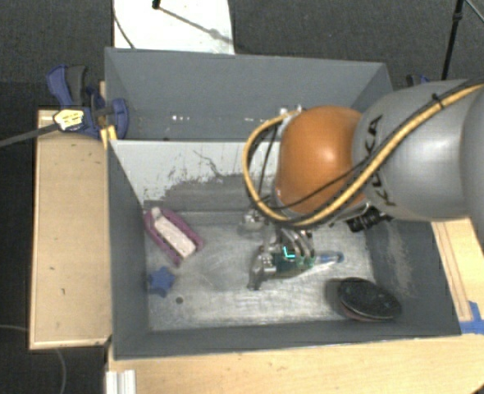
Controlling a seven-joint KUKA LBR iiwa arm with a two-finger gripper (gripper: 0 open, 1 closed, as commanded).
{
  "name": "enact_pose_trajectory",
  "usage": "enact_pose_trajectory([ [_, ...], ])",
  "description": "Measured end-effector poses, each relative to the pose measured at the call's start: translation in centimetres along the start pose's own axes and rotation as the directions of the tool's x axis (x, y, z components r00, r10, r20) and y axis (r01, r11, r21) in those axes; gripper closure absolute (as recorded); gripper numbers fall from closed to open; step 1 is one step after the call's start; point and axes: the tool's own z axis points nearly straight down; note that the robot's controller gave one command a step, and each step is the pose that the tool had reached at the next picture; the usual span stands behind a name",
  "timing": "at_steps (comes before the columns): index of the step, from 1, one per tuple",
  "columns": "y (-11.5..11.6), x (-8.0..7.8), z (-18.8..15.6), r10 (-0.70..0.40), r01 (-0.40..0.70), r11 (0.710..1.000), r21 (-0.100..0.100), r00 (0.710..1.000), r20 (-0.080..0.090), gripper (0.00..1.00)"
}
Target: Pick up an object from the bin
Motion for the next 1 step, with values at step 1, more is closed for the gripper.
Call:
enact_pose_trajectory([
  [1,-8.19,-2.91,7.58,0.176,-0.176,0.984,-0.005,0.984,0.011,0.0],
])
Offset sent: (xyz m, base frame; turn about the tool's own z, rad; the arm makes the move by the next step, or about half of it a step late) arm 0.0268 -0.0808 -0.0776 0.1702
